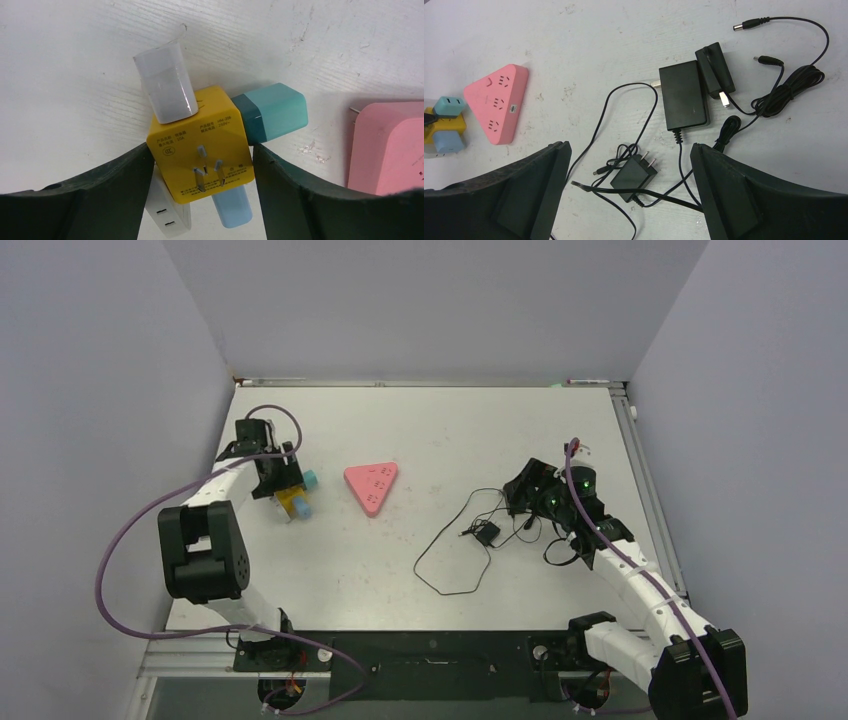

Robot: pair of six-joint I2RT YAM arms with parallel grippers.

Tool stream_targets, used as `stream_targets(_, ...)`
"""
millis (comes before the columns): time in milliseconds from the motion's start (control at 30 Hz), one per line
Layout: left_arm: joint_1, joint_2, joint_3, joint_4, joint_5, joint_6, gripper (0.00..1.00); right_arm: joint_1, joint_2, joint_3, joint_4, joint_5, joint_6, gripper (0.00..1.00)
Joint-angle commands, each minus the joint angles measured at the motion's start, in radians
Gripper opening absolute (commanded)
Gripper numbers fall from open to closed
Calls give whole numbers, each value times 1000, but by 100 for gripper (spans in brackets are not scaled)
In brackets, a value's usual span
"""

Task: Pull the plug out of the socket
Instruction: Pick up the socket from the center of the board.

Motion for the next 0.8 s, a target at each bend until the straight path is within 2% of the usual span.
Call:
stream_targets(0, -14, 13, 47, -18, -56, 27, 67, 2, -12, -3, 38, 12, 13, 95)
stream_targets(200, -14, 28, 51, -22, -45, 27, 64, 1, -21, 0, 26, 22, 8, 95)
stream_targets(533, -13, -20, 37, -3, -12, 14, 42, 2, -39, 8, 15, 17, -7, 94)
stream_targets(700, -34, -97, 3, 56, 127, 28, 37, 2, -45, 16, 6, 27, -16, 94)
stream_targets(767, -63, -121, -2, 64, 137, 46, 36, 2, -40, 18, 9, 27, -20, 94)
